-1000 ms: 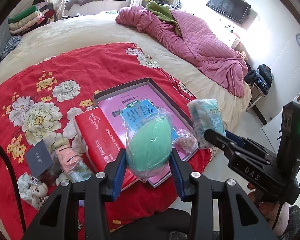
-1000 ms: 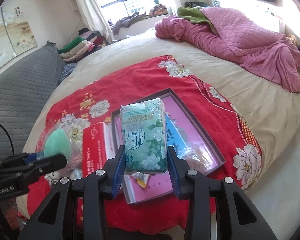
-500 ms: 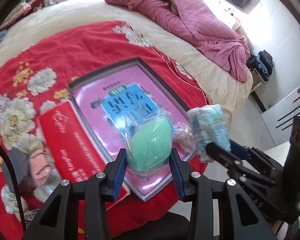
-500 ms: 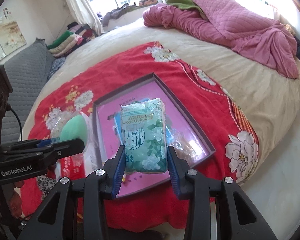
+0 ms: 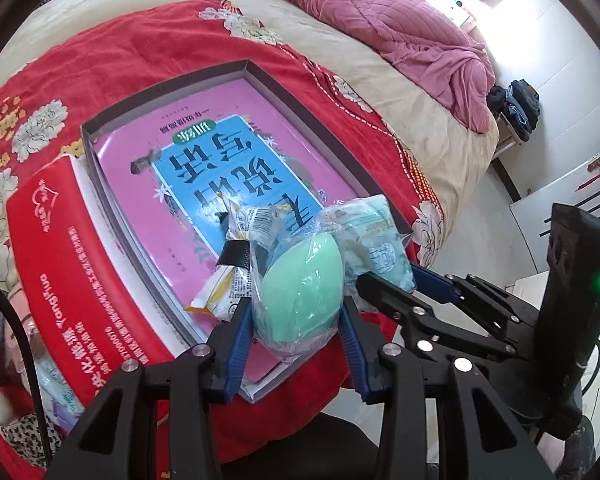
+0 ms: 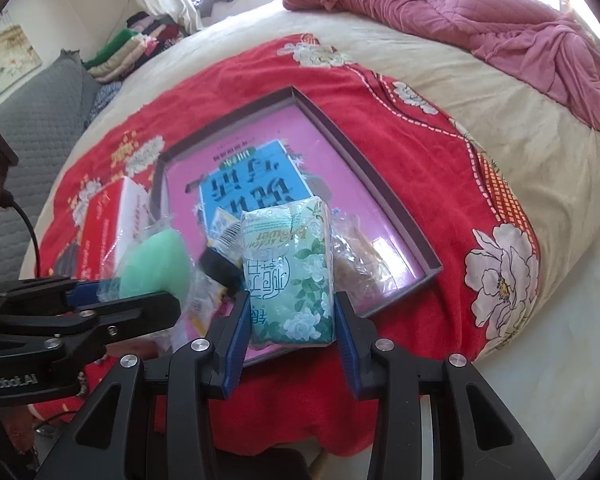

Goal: Organize soft objects
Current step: 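Carry the sponge and tissue pack over the tray and lower them inside, then open both tools and release the sponge and tissue pack in the tray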

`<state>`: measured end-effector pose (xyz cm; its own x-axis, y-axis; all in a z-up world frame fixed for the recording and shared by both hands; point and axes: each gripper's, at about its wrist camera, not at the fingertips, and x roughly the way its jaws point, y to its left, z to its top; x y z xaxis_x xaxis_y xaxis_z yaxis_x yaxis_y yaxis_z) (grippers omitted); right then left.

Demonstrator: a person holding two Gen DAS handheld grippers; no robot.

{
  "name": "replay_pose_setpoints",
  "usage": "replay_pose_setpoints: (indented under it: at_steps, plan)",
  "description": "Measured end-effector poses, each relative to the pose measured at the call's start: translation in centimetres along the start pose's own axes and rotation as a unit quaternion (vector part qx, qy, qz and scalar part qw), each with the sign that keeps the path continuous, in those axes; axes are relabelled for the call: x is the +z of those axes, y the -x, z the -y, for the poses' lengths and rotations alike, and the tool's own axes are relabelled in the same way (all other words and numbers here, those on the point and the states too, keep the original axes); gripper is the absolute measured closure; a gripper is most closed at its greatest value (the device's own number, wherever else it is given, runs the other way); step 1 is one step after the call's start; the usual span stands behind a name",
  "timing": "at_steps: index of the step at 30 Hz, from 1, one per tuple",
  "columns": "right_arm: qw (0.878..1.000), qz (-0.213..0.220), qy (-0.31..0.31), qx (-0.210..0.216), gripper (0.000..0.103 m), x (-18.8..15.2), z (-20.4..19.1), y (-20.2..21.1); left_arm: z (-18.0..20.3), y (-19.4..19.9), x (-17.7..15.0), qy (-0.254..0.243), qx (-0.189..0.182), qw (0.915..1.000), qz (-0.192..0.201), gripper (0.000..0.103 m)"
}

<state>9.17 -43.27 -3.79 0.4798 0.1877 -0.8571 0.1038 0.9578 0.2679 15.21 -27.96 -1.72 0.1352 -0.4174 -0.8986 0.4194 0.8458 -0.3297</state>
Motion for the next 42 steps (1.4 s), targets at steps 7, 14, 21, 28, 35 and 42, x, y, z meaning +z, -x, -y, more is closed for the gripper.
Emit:
replay_pose_setpoints:
  at_steps: [7, 14, 21, 28, 35, 42]
  plan:
    - [1.000, -0.001, 0.003, -0.011, 0.062, 0.4, 0.8, -1.2, 0.3, -1.4, 0.0, -0.003, -0.001, 0.9999, -0.013, 0.060]
    - [0.999, -0.004, 0.010, -0.031, 0.061, 0.9, 1.7, -2.2, 0.5, -2.6, 0.1, -0.010, 0.005, 0.9997, -0.020, 0.060]
    - [1.000, -0.001, 0.003, -0.027, 0.060, 1.0, 2.7, -2.6, 0.8, -3.7, 0.1, -0.020, 0.014, 0.9993, -0.027, 0.060]
    - [1.000, 0.001, 0.003, -0.020, 0.060, 1.0, 2.9, -2.6, 1.0, -4.7, 0.2, -0.032, 0.023, 0.9986, -0.034, 0.060]
    - [1.000, 0.004, 0.006, -0.011, 0.052, 0.9, 3.0, -2.2, 1.1, -5.2, 0.1, -0.040, 0.037, 0.9976, -0.042, 0.060]
    - [1.000, 0.009, 0.003, -0.013, 0.050, 1.0, 3.1, -1.3, 1.3, -5.2, 0.2, -0.041, 0.033, 0.9977, -0.042, 0.060]
